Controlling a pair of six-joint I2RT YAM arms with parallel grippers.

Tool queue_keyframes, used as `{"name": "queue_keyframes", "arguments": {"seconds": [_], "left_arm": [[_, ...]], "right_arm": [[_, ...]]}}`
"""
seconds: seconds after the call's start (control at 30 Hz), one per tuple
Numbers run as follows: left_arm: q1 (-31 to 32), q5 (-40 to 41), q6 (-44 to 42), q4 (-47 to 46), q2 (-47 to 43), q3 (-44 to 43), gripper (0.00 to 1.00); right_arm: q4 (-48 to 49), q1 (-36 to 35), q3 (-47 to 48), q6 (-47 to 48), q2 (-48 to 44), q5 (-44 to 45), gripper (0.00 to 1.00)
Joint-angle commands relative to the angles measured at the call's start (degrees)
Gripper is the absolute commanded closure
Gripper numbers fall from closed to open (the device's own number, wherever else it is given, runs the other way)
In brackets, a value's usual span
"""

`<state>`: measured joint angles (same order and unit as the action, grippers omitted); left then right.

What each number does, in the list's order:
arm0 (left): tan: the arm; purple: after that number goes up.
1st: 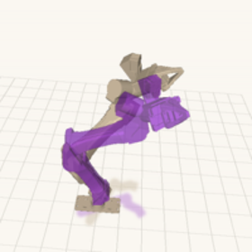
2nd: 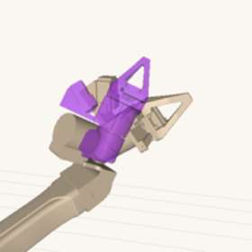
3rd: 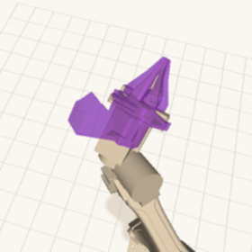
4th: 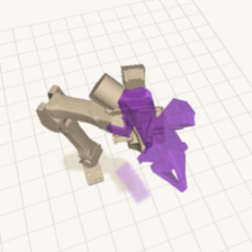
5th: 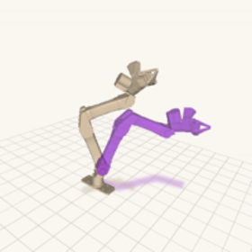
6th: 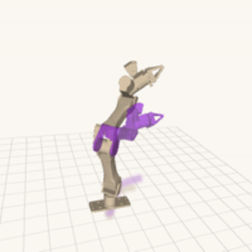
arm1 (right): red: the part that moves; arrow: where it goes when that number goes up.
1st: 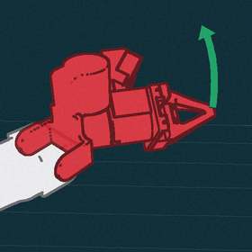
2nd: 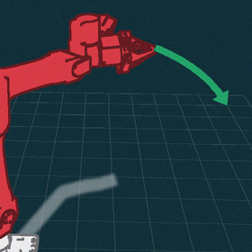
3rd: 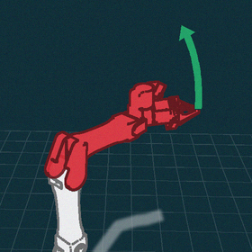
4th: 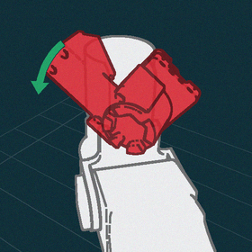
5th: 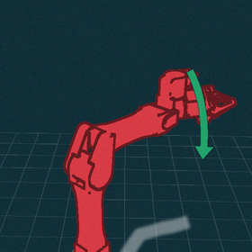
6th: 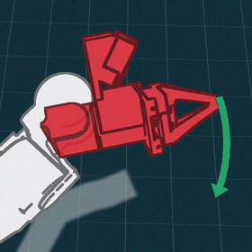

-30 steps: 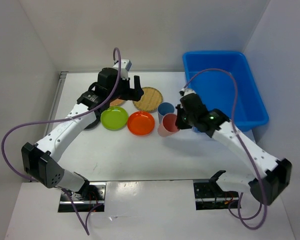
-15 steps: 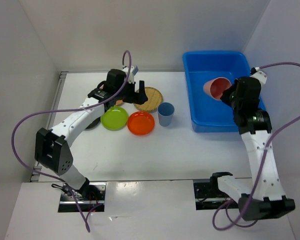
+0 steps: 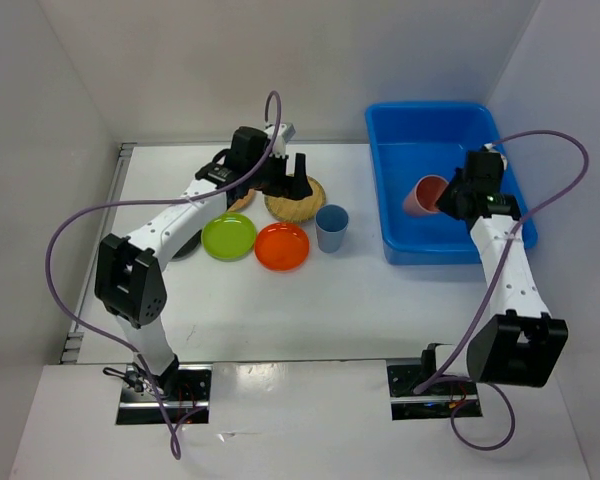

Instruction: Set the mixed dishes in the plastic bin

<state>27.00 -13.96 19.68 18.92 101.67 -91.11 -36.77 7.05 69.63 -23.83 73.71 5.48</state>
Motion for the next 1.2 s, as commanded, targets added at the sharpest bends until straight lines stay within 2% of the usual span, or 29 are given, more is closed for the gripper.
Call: {"name": "queue_keyframes", "arguments": {"seconds": [0.0, 0.17, 0.6, 0.73, 0.9, 0.93, 0.97, 1.03, 1.07, 1.17], "left_arm": [[0.3, -0.4, -0.9, 1.5, 2.5, -3.7, 0.00], [0.3, -0.4, -3.3, 4.8, 5.2, -6.3, 0.00], [2.2, 0.2, -3.9, 6.0, 9.9, -9.9, 0.00], [3.2, 3.2, -4.5, 7.2, 10.6, -11.2, 0.00], [4.3, 3.8, -5.0, 7.2, 10.6, -10.7, 0.00], [4.3, 4.3, -5.0, 7.2, 10.6, -10.7, 0.00], [4.3, 5.2, -5.0, 7.2, 10.6, -10.7, 0.00], [5.6, 7.0, -5.6, 7.8, 11.1, -11.4, 0.00], [5.6, 8.8, -5.6, 8.4, 11.1, -11.4, 0.00], [6.3, 11.6, -6.1, 9.0, 12.8, -12.9, 0.00]], "right_arm": [[2.6, -2.7, 0.6, 2.2, 4.3, -2.3, 1.00], [3.1, -5.2, -0.2, 2.2, 7.3, 0.4, 1.00], [3.1, -6.4, -2.9, 1.7, 12.3, 4.1, 1.00], [3.1, -7.1, -2.9, 1.7, 13.6, 6.4, 1.00], [2.4, -7.1, -2.4, 1.2, 14.1, 7.0, 0.92], [2.4, -7.1, -2.4, 1.2, 14.1, 7.0, 0.88], [2.4, -7.1, -2.4, 1.2, 13.6, 7.0, 0.75], [1.9, -7.1, -1.7, 1.2, 13.0, 7.0, 0.64], [1.9, -7.1, -0.9, 1.2, 12.2, 7.0, 0.52], [0.3, -7.7, 1.6, 1.2, 10.9, 6.5, 0.35]]}}
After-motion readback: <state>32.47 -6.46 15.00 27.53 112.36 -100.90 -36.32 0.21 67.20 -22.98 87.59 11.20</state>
